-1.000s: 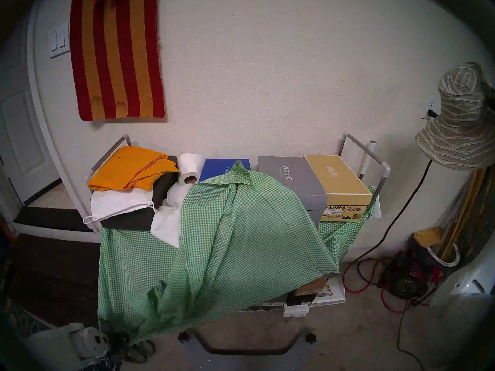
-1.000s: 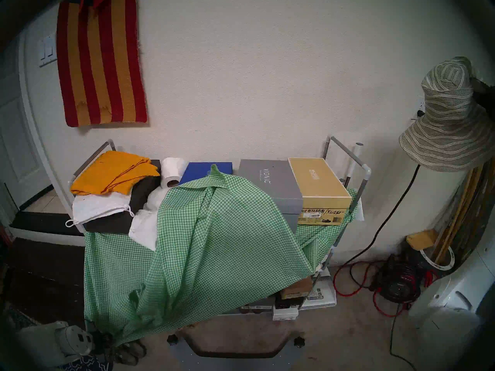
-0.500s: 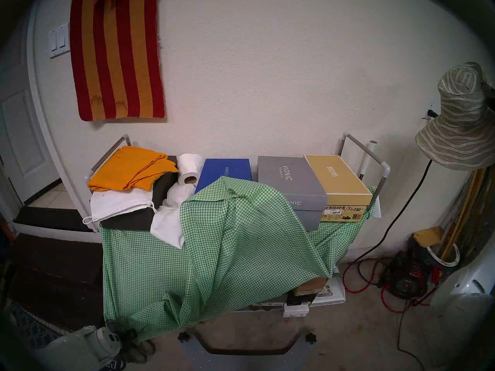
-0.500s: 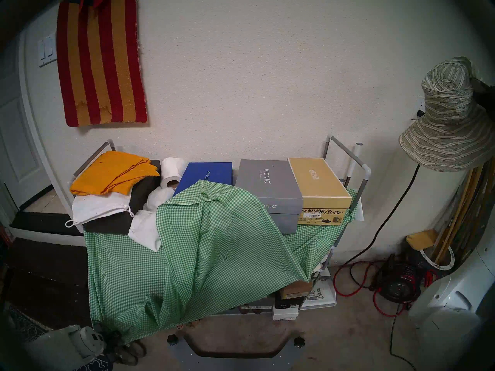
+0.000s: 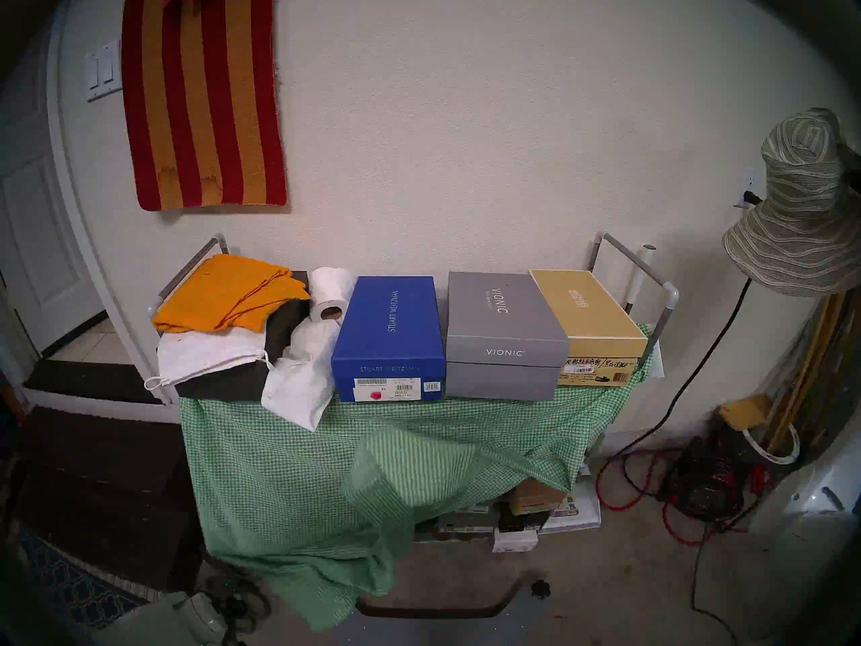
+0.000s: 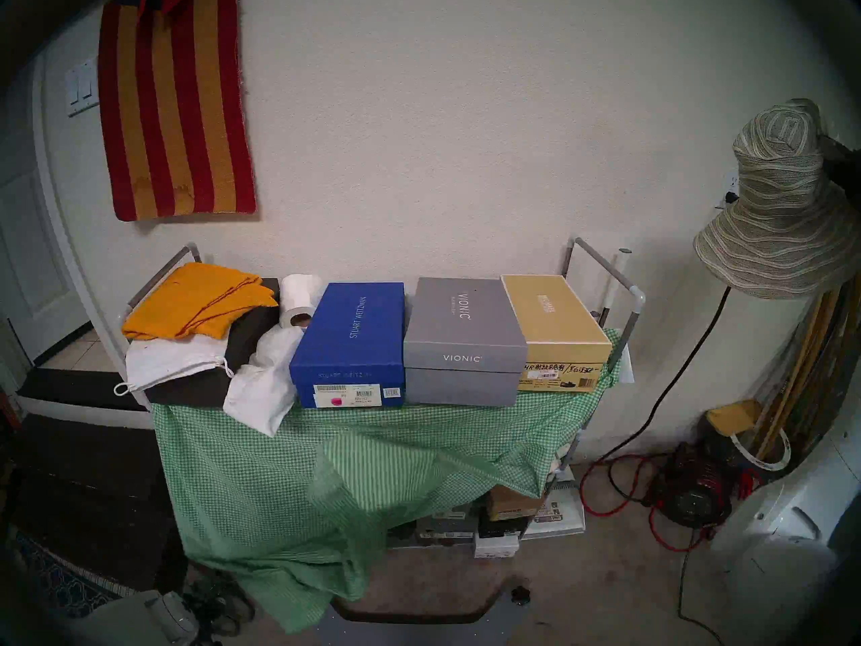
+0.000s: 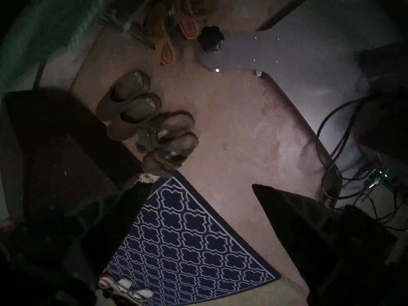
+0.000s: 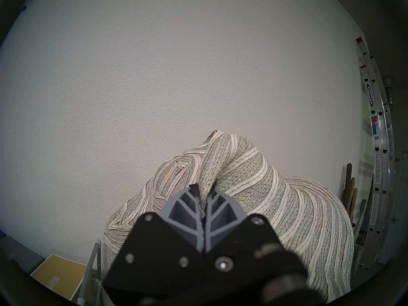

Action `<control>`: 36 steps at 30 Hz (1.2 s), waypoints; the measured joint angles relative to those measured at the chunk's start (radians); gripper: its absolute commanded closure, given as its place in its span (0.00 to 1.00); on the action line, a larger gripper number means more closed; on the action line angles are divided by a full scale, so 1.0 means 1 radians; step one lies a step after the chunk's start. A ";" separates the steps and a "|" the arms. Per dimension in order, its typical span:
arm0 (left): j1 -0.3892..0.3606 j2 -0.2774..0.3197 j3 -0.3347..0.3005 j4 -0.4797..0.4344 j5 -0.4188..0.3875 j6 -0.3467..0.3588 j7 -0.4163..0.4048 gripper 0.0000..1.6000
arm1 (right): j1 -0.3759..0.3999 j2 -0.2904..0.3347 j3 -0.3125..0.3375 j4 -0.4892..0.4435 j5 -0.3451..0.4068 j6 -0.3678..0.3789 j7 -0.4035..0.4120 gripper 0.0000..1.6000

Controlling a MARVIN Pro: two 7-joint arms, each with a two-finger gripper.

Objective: Lift the object off the cloth, cover the shoe rack with the cloth, put the object back

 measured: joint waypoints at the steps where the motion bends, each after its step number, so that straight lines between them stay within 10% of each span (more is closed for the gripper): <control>1: -0.008 -0.008 0.003 0.018 0.000 0.005 -0.003 0.00 | 0.000 0.000 0.000 0.000 0.000 0.000 0.000 1.00; 20: -0.224 -0.040 -0.141 0.236 -0.073 0.003 -0.016 0.00 | 0.000 0.000 0.000 0.000 0.001 0.000 0.000 1.00; 36: -0.283 -0.011 -0.380 0.221 -0.170 -0.249 0.260 0.00 | 0.000 0.002 0.000 -0.001 -0.001 0.000 0.000 1.00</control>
